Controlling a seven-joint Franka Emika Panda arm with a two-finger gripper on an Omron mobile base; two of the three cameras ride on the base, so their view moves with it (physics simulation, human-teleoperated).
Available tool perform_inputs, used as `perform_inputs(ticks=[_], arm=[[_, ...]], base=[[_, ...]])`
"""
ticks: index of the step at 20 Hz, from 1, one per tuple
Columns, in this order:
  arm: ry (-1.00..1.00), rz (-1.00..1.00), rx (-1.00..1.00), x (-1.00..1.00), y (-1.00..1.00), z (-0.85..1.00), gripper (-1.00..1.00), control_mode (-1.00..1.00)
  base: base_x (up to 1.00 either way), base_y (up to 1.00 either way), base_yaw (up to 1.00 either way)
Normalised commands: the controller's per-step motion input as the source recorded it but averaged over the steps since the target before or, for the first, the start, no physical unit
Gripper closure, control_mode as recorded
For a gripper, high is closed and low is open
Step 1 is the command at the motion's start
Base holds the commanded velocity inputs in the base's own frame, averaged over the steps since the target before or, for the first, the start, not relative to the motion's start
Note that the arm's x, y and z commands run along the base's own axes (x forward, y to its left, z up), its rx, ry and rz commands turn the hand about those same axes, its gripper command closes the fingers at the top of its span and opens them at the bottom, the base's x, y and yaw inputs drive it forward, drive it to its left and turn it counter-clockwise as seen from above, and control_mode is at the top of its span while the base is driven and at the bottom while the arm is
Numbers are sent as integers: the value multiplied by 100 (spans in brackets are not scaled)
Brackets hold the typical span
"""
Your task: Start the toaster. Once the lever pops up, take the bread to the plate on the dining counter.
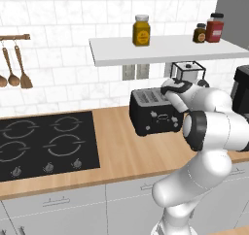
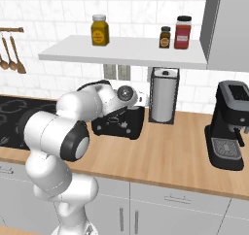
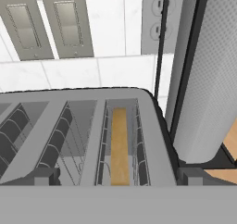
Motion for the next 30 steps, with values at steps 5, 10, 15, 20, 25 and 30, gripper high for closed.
perform_inputs(ticks=[5, 10, 15, 20, 25, 30], arm=[[0, 0, 0, 0, 0, 0, -100, -100], [0, 0, 0, 0, 0, 0, -100, -100], [0, 0, 0, 0, 0, 0, -100, -100], [0, 0, 0, 0, 0, 0, -100, -100], [0, 0, 0, 0, 0, 0, -100, -100], [0, 0, 0, 0, 0, 0, -100, -100]], base=[[0, 0, 0], [0, 0, 0], [0, 0, 0], [0, 0, 0], [0, 0, 0], [0, 0, 0]])
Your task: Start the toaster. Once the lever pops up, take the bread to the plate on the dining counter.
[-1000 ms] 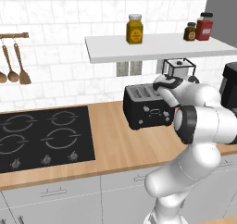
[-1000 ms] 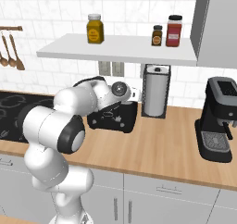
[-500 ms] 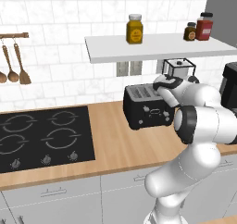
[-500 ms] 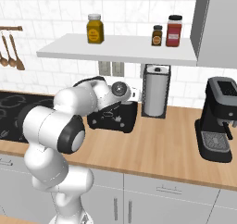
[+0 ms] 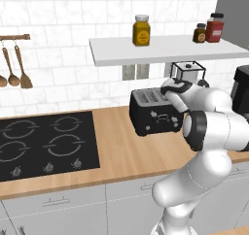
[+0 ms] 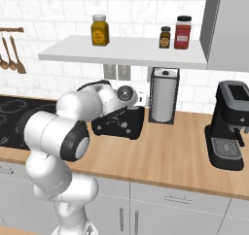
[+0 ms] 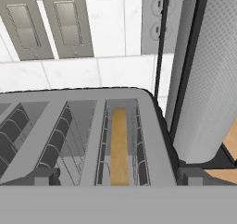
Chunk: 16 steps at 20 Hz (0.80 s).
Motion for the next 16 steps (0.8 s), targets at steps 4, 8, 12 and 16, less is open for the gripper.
perform_inputs(ticks=[4, 8, 12, 16], arm=[[0, 0, 0, 0, 0, 0, -100, -100], [0, 0, 0, 0, 0, 0, -100, -100], [0, 0, 0, 0, 0, 0, -100, -100], [0, 0, 0, 0, 0, 0, -100, -100]], base=[[0, 0, 0], [0, 0, 0], [0, 0, 0], [0, 0, 0]])
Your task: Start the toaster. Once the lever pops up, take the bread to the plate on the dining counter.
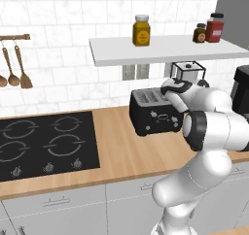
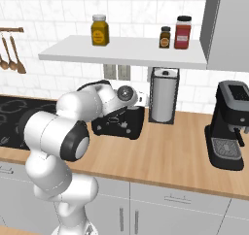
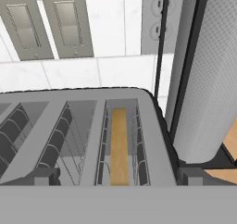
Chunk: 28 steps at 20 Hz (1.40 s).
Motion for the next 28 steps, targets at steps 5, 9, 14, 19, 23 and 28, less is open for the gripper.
perform_inputs(ticks=[5, 9, 14, 19, 23, 28], arm=[[0, 0, 0, 0, 0, 0, -100, -100], [0, 0, 0, 0, 0, 0, -100, -100], [0, 0, 0, 0, 0, 0, -100, -100], [0, 0, 0, 0, 0, 0, -100, -100], [0, 0, 0, 0, 0, 0, -100, -100], [0, 0, 0, 0, 0, 0, -100, -100]], base=[[0, 0, 0], [0, 0, 0], [0, 0, 0], [0, 0, 0], [0, 0, 0], [0, 0, 0]])
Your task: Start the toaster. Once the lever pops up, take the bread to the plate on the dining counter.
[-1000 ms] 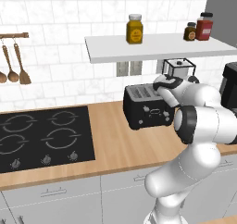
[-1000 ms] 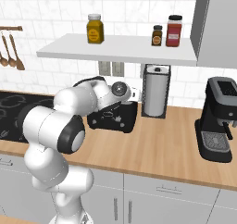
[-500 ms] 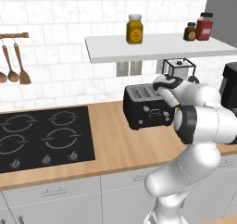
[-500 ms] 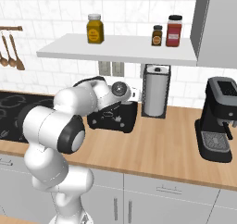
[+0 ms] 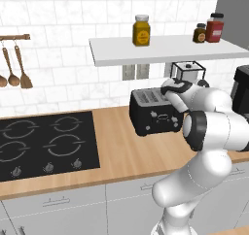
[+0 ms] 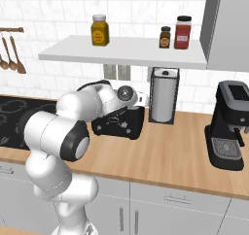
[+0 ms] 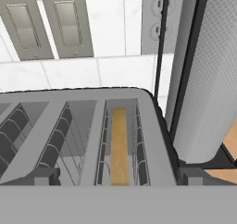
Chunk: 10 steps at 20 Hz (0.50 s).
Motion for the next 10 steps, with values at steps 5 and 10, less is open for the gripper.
perform_inputs(ticks=[5, 10], arm=[[0, 0, 0, 0, 0, 0, -100, -100], [0, 0, 0, 0, 0, 0, -100, -100]], base=[[0, 0, 0], [0, 0, 0]])
